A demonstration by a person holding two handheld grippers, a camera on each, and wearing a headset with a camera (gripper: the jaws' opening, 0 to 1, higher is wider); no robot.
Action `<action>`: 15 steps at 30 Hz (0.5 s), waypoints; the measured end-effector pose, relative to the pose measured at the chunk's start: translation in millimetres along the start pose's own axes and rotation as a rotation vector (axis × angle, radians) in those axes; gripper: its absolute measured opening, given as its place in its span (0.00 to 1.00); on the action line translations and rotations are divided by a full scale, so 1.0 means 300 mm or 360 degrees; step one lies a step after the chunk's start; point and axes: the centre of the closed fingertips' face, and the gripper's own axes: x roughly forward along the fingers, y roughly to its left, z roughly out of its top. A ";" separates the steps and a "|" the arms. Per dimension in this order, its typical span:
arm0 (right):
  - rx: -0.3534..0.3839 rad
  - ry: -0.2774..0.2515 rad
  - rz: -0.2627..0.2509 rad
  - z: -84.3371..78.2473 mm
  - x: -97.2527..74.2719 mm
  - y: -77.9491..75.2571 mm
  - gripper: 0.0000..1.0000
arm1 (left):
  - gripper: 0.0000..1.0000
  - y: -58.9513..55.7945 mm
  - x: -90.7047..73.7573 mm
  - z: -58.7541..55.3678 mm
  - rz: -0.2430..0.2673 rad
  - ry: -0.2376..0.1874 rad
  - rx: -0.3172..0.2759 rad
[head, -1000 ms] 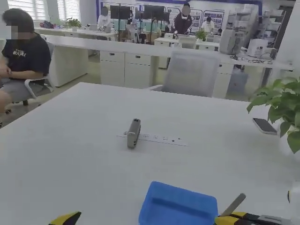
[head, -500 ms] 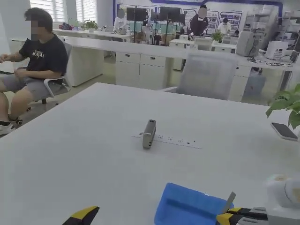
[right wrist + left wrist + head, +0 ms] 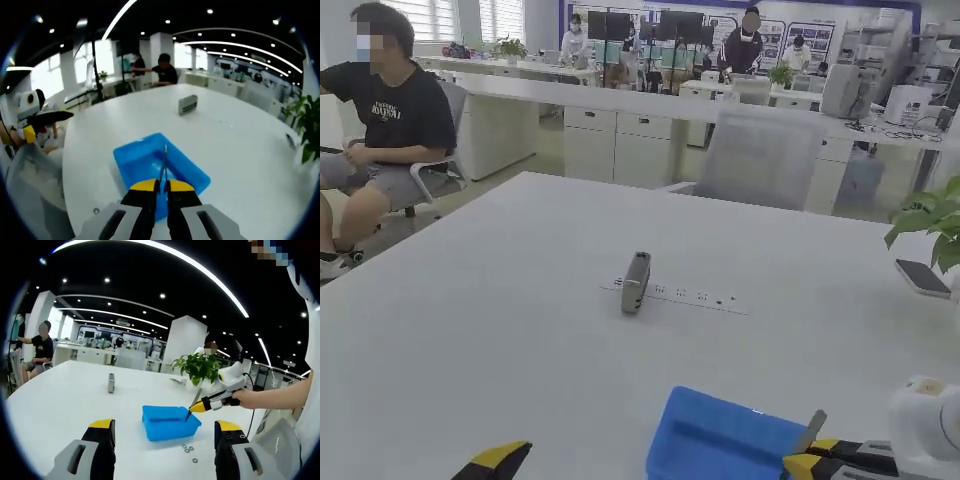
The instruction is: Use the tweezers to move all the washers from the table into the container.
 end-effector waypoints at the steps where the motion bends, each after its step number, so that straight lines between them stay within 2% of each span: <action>1: 0.0005 -0.0010 0.0003 0.009 -0.014 0.014 0.03 | 0.83 -0.002 0.000 0.003 -0.0004 -0.0006 0.0000; 4: 0.0014 -0.0055 0.0025 0.032 -0.044 0.051 0.03 | 0.84 -0.014 0.001 0.009 -0.0036 -0.0023 -0.0016; 8: 0.0031 -0.0084 0.0062 0.045 -0.076 0.092 0.03 | 0.83 -0.019 0.006 -0.011 -0.0042 0.0036 0.0008; 15: 0.0072 -0.0039 0.0146 0.004 -0.087 0.156 0.03 | 0.83 -0.026 0.008 -0.021 -0.0055 0.0063 0.0026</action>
